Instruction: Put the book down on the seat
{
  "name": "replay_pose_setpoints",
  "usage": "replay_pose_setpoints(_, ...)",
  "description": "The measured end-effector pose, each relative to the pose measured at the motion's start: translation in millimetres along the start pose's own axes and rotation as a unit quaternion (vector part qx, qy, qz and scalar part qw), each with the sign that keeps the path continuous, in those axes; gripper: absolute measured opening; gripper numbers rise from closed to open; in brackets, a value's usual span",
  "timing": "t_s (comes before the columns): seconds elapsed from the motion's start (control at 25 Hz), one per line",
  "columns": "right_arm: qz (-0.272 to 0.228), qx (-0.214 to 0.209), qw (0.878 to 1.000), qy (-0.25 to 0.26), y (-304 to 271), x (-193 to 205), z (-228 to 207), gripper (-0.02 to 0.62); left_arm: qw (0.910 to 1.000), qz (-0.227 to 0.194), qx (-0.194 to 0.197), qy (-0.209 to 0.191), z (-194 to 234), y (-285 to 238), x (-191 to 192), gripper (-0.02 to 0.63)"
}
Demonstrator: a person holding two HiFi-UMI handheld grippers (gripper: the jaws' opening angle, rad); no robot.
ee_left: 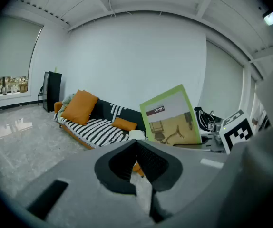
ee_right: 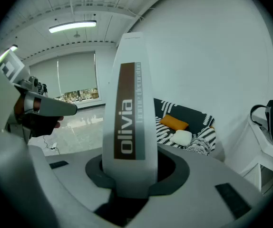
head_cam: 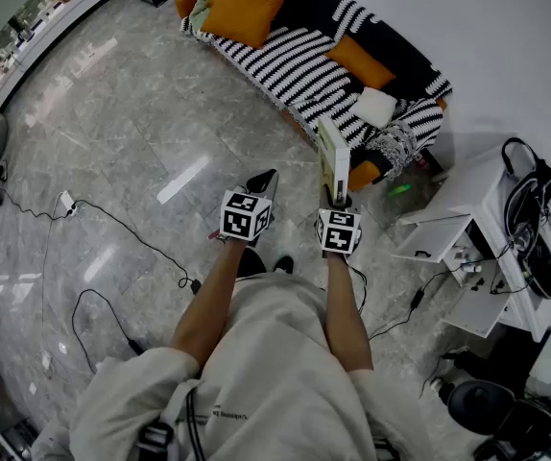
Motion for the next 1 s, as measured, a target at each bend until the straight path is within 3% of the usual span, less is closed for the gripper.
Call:
replay_pose_setpoints(0.2,-0.011,0.002,1.000,0.017,4,-2,11,0.117,0.9998,-0.012,-0.005,0.012,5,5,4,0.000)
replay_pose_setpoints(0.4,-0.007,0.018,1.000,0.023,-3,2,33,0.115,0.9993,0.034,0.013,-0.008,15,-3,28,0.000)
replay_pose_setpoints(0.56,0.004,0.030,0.999,-0.018,-11,-4,48,0.118,0.9974,0.060,0.039,0.009,38,-3,33,0.000)
replay_pose_setpoints(1.0,0.005,0.123,0.987,-0.100,-54,-35,128,0.121,0.9935,0.079,0.076,-0.031,160,21,-35,0.000)
Point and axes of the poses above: the fingertips, and each gripper's own axes: y backward along the fingers, z to its left, x out of its underside, the point moved 3 cm from there along y, backward along the fingers, and after that the axes turned 14 degrees about x, right-handed, at the moved point
